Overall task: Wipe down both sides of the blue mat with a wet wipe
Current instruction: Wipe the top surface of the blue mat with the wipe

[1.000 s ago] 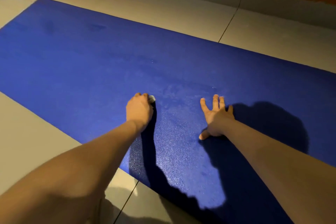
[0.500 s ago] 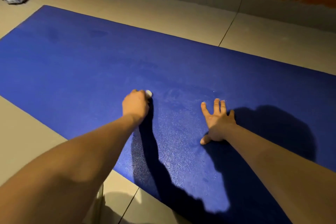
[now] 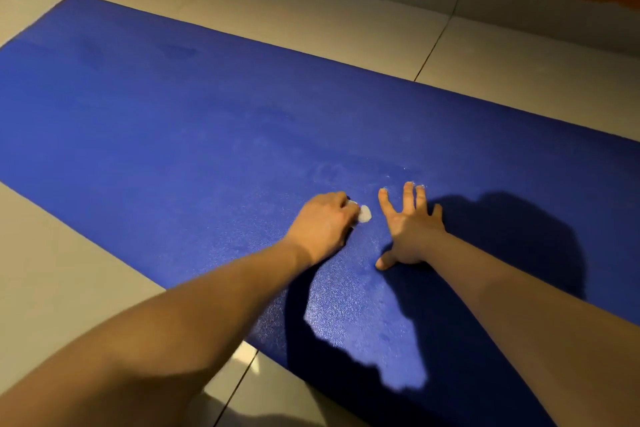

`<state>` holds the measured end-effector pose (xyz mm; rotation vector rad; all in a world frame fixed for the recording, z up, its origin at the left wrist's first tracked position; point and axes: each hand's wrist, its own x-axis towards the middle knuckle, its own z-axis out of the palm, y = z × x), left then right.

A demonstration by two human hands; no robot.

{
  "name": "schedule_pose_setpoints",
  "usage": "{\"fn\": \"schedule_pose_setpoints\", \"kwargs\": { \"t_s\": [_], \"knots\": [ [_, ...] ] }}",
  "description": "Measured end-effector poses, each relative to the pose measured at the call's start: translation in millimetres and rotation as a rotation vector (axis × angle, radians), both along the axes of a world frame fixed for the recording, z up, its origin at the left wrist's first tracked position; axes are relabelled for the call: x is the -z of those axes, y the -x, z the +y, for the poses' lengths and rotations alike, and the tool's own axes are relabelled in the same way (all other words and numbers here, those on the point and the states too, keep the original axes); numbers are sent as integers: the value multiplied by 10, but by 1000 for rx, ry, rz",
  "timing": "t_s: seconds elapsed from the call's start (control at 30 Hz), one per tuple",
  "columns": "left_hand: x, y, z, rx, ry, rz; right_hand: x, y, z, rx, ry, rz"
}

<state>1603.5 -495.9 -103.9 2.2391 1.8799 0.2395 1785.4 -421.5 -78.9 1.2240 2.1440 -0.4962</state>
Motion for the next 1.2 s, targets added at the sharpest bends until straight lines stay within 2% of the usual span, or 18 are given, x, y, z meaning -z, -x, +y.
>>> {"fn": "schedule_pose_setpoints", "kwargs": {
  "t_s": [0.07,0.17,0.23,0.27,0.43,0.53,0.6,0.67,0.77,0.9,1.0,1.07,1.13,1.2],
  "knots": [
    [-14,312,127,-97,-32,71,-5,-5,1,3,-1,9],
    [-90,834,262,-493,-13,139,-5,-4,-2,-1,-3,2],
    [-96,1063,303,-752,20,79,4,0,-1,-6,-11,-3],
    [-94,1082,320,-804,26,40,7,3,2,-6,-11,-6],
    [-81,477,346,-628,-22,-132,7,14,2,-1,-6,-4],
    [-100,-74,320,-348,-8,-204,6,16,7,7,2,-5],
    [-105,-217,293,-110,41,-171,13,15,10,-1,0,-8],
    [-101,-68,336,-16,60,-88,13,11,12,3,9,-7],
    [-131,360,431,-135,35,65,4,8,6,-1,7,-3],
    [-222,986,486,-536,25,163,12,13,6,-4,10,-15],
    [-244,976,564,-712,84,78,18,17,8,-7,9,-15],
    [-228,789,630,-787,52,-42,16,23,5,-5,10,-11],
    [-181,542,689,-776,-5,-187,14,21,8,-5,8,-12],
    [-144,213,673,-662,14,-302,16,19,11,-3,9,-12]
  ]
}}
